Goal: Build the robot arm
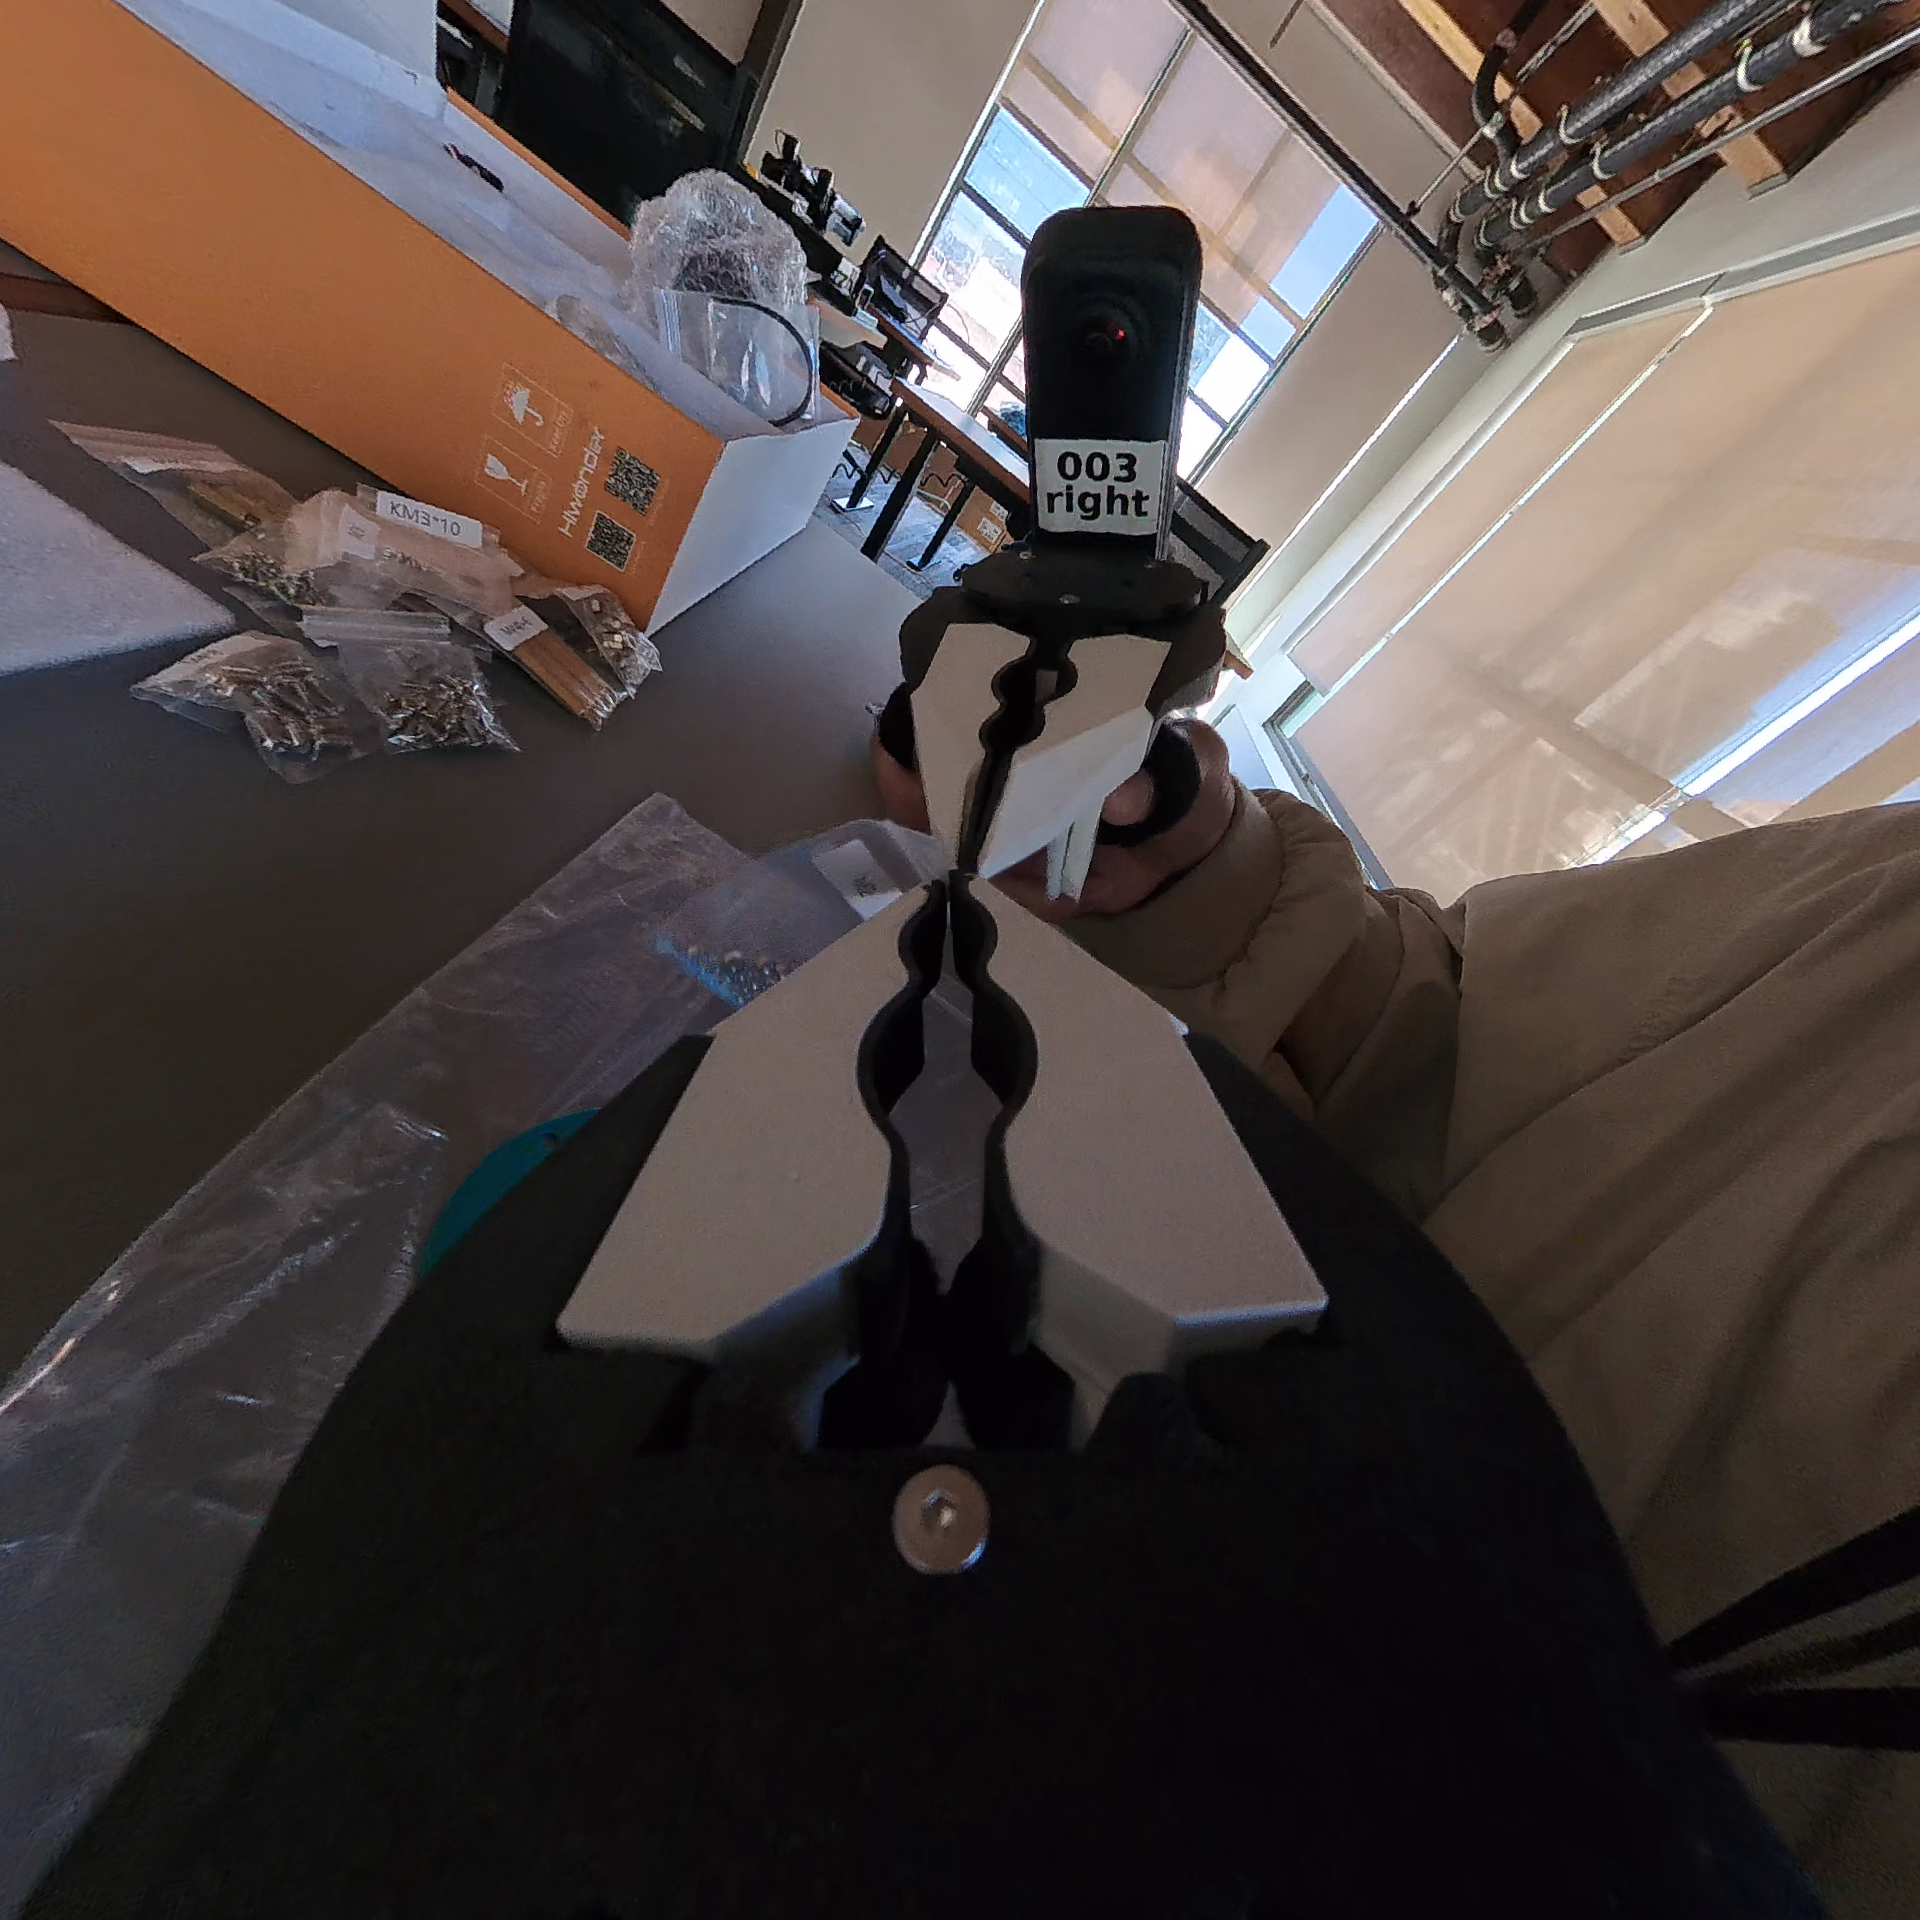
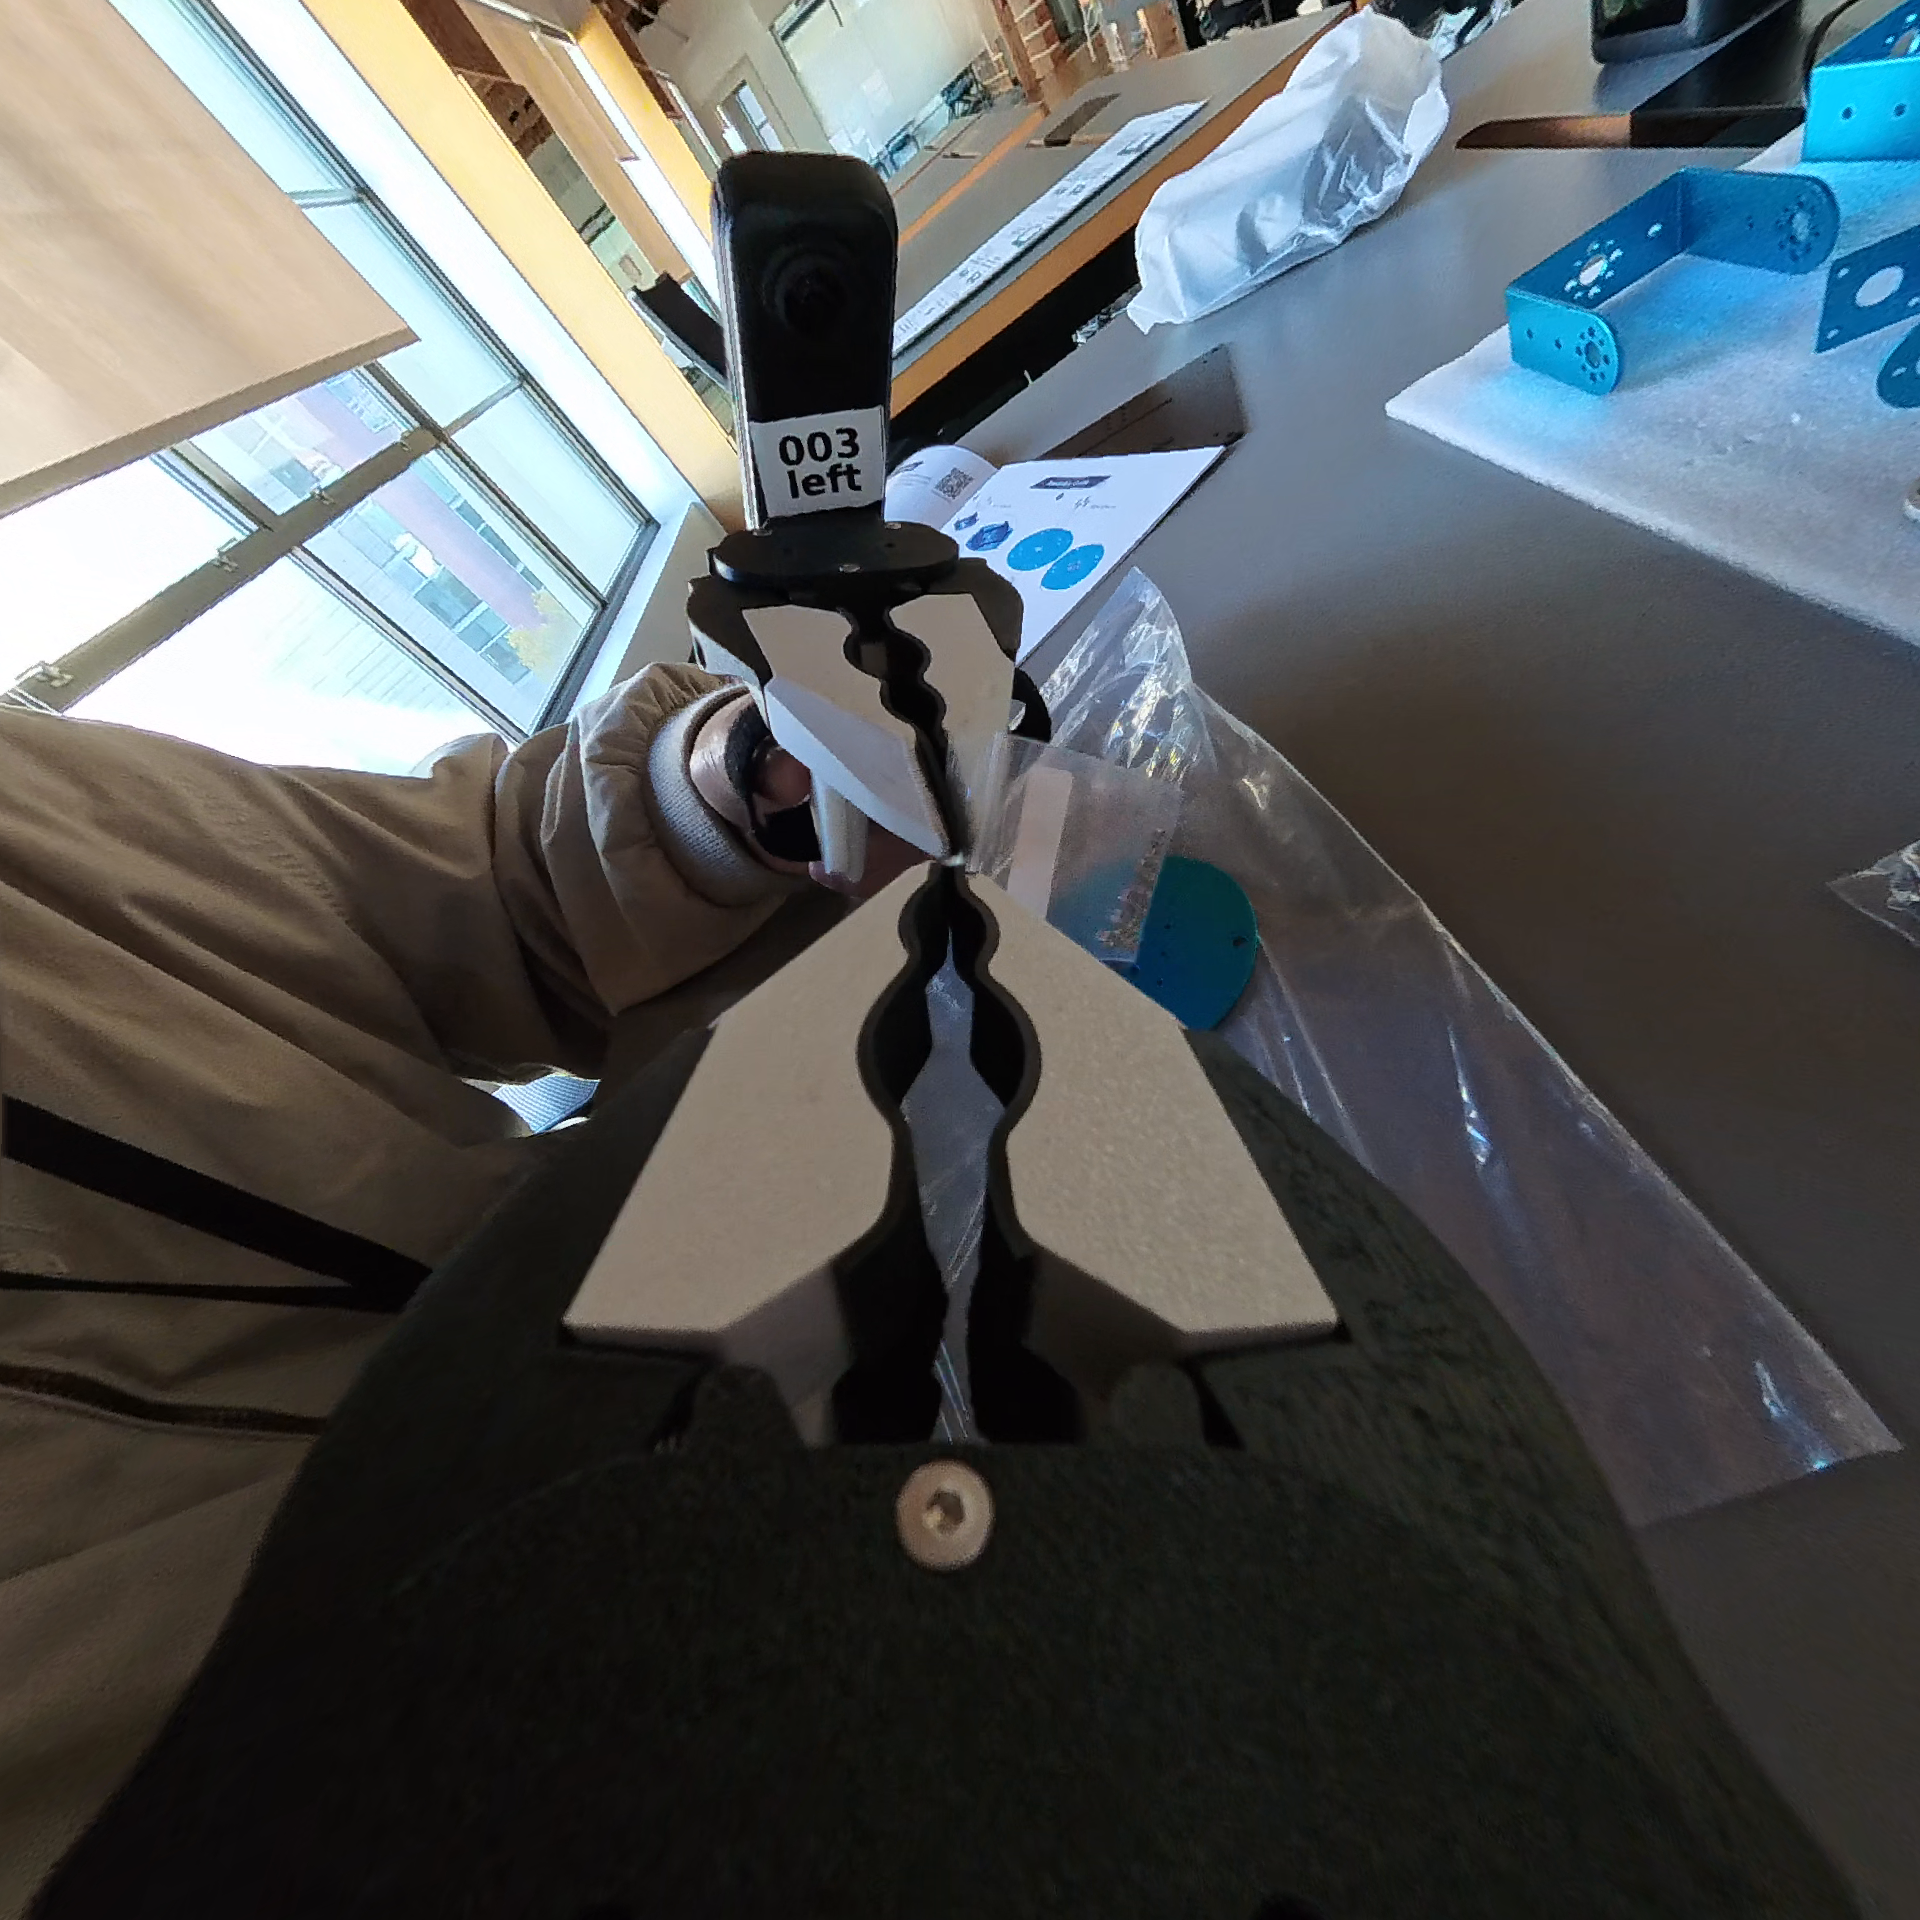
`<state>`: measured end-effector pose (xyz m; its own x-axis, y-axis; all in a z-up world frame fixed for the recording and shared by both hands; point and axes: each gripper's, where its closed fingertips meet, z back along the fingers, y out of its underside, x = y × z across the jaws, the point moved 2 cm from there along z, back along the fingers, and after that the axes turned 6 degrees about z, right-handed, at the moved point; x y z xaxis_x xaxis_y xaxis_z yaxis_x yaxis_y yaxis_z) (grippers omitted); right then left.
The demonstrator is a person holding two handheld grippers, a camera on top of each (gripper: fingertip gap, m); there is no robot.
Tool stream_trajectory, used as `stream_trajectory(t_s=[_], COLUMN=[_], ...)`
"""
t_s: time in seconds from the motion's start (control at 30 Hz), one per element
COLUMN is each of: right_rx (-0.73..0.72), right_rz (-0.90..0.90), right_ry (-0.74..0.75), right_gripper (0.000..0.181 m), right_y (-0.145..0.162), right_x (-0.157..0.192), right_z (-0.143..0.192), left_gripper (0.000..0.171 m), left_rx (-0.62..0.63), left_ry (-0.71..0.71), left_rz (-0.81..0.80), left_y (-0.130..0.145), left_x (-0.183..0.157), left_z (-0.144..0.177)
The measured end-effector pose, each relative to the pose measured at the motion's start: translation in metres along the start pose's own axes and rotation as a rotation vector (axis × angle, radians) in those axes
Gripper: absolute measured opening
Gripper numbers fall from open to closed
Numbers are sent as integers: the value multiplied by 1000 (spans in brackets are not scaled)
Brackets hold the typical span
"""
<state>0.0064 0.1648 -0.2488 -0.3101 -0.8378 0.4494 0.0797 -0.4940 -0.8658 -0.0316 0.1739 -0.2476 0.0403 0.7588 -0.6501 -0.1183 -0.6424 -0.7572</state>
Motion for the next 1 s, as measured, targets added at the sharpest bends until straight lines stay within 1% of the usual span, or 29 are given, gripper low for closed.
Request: stream_trajectory(t_s=[0.07,0.17,0.23,0.3,0.37,0.47,0.53,0.57,0.73,0.87,1.0], right_rx=[-10,47,29,68,77,77,85,93,102,81,35], right_rz=[0,2,8,-12,-24,-37,-45,-45,-51,-50,-65], right_ry=[7,-9,7,-25,-38,-63,-66,-59,-46,-30,-31], right_gripper=[0,0,0,7,8,8,5,0,0,0,0], right_y=[-2,4,1,5,7,8,9,11,14,13,6], right_x=[-1,2,2,5,7,9,9,7,6,2,1], right_z=[2,-2,-1,-1,-1,-2,-3,-3,-7,-6,-2], left_gripper=[0,0,0,0,0,0,0,0,0,0,0], left_rx=[1,7,20,36,49,55,64,63,46,35,11], left_ry=[1,8,6,2,-12,-6,-7,-7,-22,-43,-9], left_rz=[-4,-14,-40,-79,-113,-124,-135,-138,-116,-103,-47], left_y=[0,1,2,4,6,7,8,8,7,5,1], left_x=[-1,-3,-5,-8,-9,-11,-11,-12,-9,-4,-4], left_z=[0,0,-1,-2,-3,-3,-3,-3,-4,-4,0])
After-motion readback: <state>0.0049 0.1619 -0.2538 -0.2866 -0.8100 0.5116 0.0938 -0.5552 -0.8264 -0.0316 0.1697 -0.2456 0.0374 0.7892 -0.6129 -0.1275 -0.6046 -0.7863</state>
